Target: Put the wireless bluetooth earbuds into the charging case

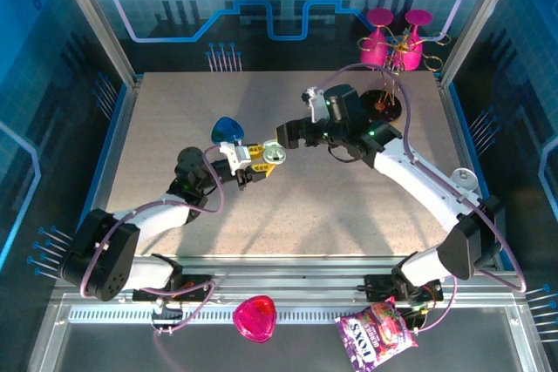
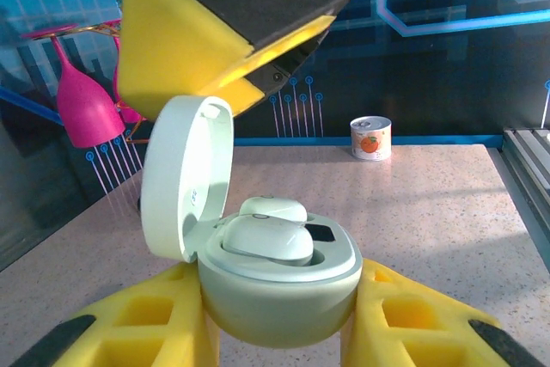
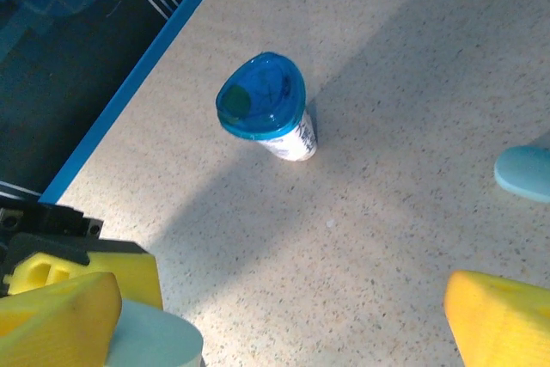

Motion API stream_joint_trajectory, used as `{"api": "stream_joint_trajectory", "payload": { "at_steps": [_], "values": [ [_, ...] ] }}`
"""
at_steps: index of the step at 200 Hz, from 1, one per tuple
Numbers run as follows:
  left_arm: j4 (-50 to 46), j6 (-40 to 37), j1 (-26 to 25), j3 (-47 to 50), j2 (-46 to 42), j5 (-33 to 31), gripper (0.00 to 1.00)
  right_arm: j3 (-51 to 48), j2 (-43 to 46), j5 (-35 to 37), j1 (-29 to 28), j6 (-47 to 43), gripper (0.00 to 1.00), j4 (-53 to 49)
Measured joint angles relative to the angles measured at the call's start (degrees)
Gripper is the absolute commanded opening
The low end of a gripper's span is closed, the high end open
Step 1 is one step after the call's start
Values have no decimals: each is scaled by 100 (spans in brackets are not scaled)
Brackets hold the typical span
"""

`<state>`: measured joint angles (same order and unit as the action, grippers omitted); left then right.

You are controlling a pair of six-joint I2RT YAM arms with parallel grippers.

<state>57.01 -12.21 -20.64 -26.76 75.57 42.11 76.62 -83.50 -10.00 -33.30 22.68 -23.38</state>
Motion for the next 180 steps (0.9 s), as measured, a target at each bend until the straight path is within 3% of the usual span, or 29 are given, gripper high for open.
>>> {"api": "stream_joint_trajectory", "payload": {
  "at_steps": [56, 88, 117, 152, 180],
  "values": [
    [26, 33, 0, 0, 0, -140, 32, -238, 129, -372, 0, -120, 95, -37],
    [269, 245, 0, 0, 13, -181, 32, -809, 476, -946, 125, 302, 93, 433],
    [669, 516, -11, 0, 129, -184, 32, -1314, 603, -1845, 398, 1185, 88, 1338],
    [994, 765, -17, 0, 262, -179, 31, -2079, 514, -2935, 520, 2874, 78, 3211],
    [1207, 892, -17, -2, 310, -181, 31, -2446, 232, -3416, 525, 4057, 68, 4704]
  ]
}}
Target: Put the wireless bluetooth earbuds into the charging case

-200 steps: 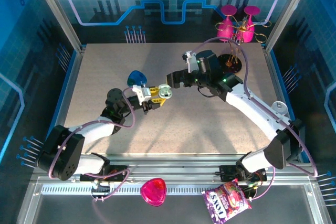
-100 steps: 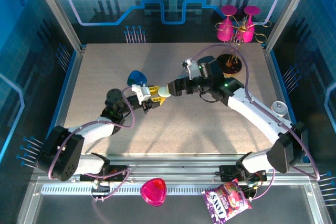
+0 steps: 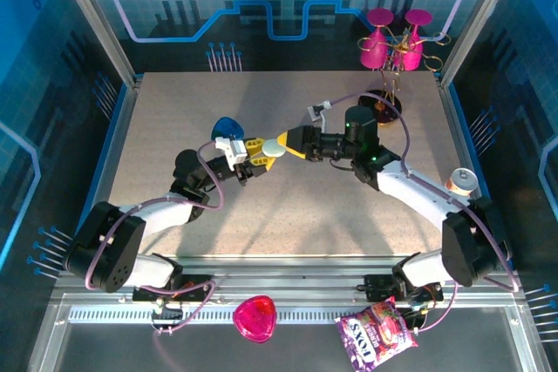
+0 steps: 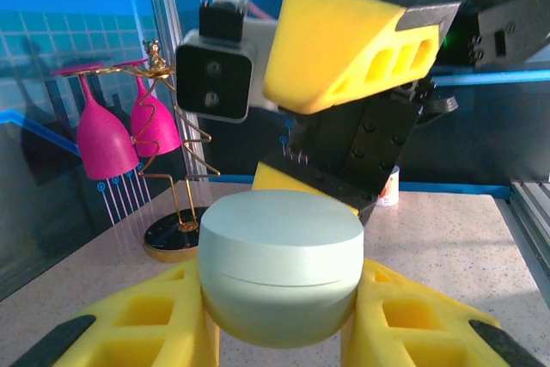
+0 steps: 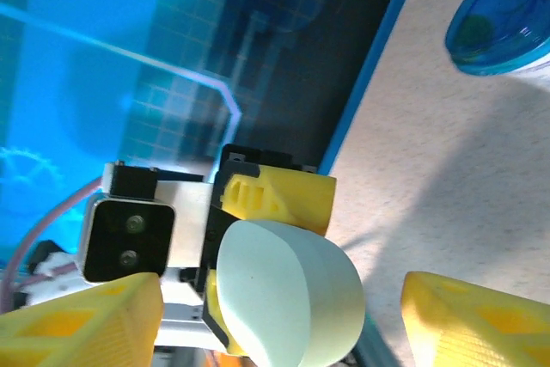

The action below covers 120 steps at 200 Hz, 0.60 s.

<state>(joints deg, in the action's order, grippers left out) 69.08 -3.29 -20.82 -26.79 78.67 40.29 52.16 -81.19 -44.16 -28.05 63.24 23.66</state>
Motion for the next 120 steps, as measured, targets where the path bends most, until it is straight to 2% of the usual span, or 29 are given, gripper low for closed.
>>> {"api": "stream_joint_trajectory", "payload": {
  "at_steps": [45, 84, 120],
  "values": [
    [68, 42, 0, -4, 4, -2, 31, -365, -575, -332, 0, 1399, 46, 1792],
    [55, 42, 2, -7, 2, -44, 31, -459, -758, -402, 11, 1963, 24, 2483],
    [63, 35, -4, -7, 2, -46, 35, -520, -758, -409, 37, 2120, 18, 2588]
  ]
}}
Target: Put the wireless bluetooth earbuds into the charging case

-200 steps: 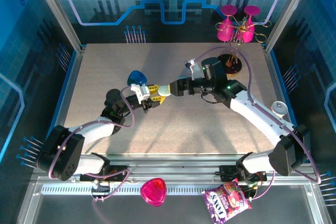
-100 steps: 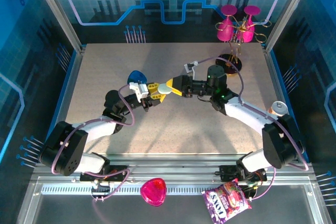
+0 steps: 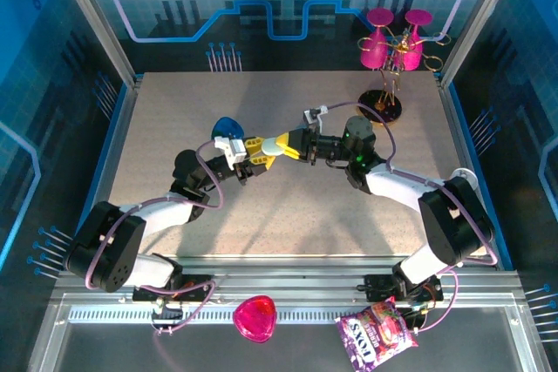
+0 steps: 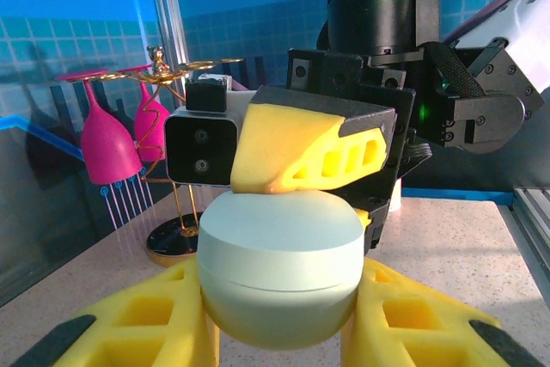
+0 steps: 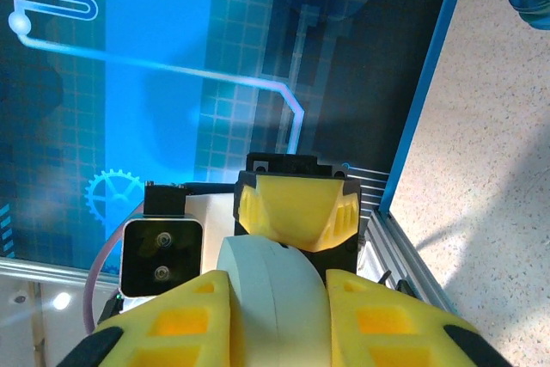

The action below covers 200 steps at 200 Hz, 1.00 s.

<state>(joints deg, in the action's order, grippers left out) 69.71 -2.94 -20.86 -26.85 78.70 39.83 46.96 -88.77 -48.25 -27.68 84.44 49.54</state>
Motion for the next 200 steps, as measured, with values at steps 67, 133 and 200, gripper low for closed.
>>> {"api": "stream_joint_trajectory", "payload": {
  "at_steps": [67, 133, 200],
  "values": [
    [-55, -52, -15, 0, 0, -83, 59, -31, 0, 50, 76, 2, 13, -17],
    [-149, -114, -15, 4, -33, -199, 93, -50, 17, 291, 321, -468, 13, -649],
    [-1421, -470, -234, 72, -238, -564, 99, -33, 181, 1320, 752, -2234, 13, -2763]
  ]
}}
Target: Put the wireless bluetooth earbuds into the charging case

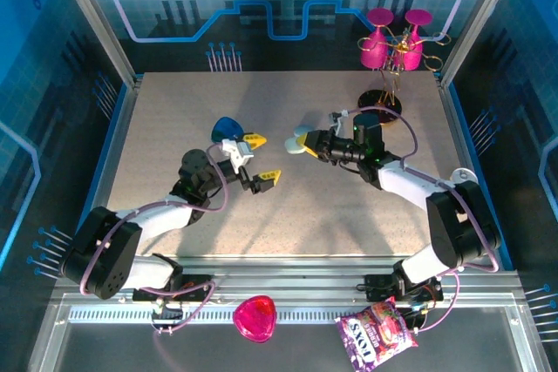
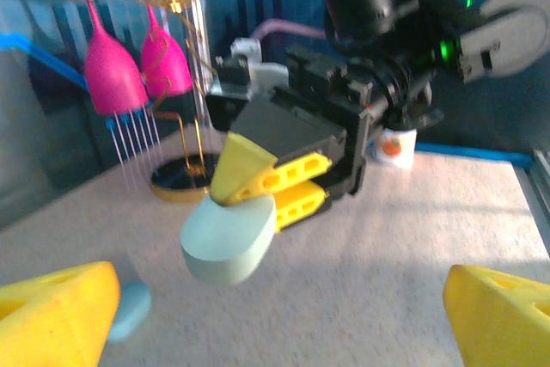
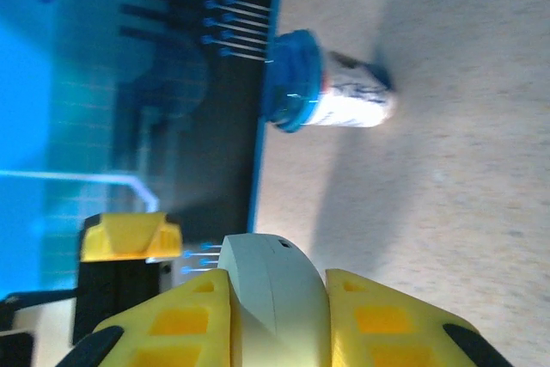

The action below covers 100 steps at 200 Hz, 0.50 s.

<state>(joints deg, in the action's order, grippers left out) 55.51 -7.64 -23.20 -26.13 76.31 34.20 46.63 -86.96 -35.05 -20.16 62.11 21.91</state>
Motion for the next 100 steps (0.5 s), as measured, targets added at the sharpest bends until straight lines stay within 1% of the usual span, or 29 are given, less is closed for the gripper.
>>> {"api": "stream_joint_trajectory", "payload": {
  "at_steps": [38, 75, 100],
  "values": [
    [-1147, -240, -96, -15, 0, -214, 99, 216, -407, 656, 0, -815, 13, -811],
    [-2144, -529, -98, -251, 42, -385, 99, 289, -1001, 1126, 0, -1325, 13, -1263],
    [-2680, -739, -98, -525, 125, -459, 99, 317, -1202, 1362, 0, -1561, 14, -1449]
  ]
}}
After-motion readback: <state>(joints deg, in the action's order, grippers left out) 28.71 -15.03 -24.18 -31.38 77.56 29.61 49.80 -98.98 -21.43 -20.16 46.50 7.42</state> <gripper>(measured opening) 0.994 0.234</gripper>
